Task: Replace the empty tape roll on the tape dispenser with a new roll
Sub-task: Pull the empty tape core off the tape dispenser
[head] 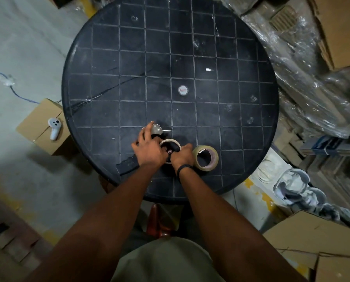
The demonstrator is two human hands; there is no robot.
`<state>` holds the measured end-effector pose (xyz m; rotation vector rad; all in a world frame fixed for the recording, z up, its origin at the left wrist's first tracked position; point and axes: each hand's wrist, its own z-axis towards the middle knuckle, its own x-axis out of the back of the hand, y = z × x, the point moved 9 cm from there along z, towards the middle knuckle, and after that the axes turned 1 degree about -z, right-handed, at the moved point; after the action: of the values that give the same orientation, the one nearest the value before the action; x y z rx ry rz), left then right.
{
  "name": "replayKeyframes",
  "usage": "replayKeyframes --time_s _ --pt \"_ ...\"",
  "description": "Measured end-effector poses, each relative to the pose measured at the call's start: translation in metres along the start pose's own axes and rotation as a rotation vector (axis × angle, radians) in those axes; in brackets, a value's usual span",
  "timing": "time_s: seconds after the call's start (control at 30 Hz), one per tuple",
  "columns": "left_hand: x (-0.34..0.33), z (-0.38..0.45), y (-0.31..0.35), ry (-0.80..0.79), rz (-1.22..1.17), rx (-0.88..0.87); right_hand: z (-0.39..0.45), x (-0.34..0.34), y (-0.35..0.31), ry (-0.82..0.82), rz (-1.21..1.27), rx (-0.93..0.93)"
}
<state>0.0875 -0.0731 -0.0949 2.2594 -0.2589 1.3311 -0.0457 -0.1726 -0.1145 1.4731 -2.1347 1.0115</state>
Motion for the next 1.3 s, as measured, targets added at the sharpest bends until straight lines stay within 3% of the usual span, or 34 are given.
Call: replayKeyframes --time_s 0.2,0.37,0.43,0.5,0.63,0.8,1.0,1.13,1.3 --pt "0.002 0.001 -0.001 -0.072 -0.084 -0.062 -0.003 0.005 -0.01 -0.088 -0.018 0.034" --pt "0.005 0.001 0.004 -0.148 -0.054 -0.091 -0.025 -0.027 0.019 -0.257 0.462 -0.333" --pt "0.008 0.004 0.007 -0.142 -0.056 -0.043 -0.029 -0.033 0.022 -0.251 0.564 -0.363" --pt "0.01 0.008 0.011 -0.14 0.015 -0.027 -0.014 -0.04 0.032 -0.159 0.582 -0.337" --pt "0.008 0.01 0.013 -0.143 0.137 -0.014 0.055 -0.074 0.078 -0.034 0.392 -0.294" --pt "0.001 0.008 0.015 -0.174 0.051 0.012 -0.009 -0.006 0.021 0.015 0.184 -0.191" --pt "0.005 0.004 0.013 -0.053 0.066 0.072 -0.022 0.011 0.002 0.056 0.102 -0.063" --pt "0.014 -0.011 0.01 -0.015 0.0 0.078 -0.029 0.014 -0.006 0.014 0.073 0.052" --pt "0.076 -0.051 0.009 0.158 -0.258 0.036 -0.071 0.041 -0.034 -0.135 0.288 0.29"
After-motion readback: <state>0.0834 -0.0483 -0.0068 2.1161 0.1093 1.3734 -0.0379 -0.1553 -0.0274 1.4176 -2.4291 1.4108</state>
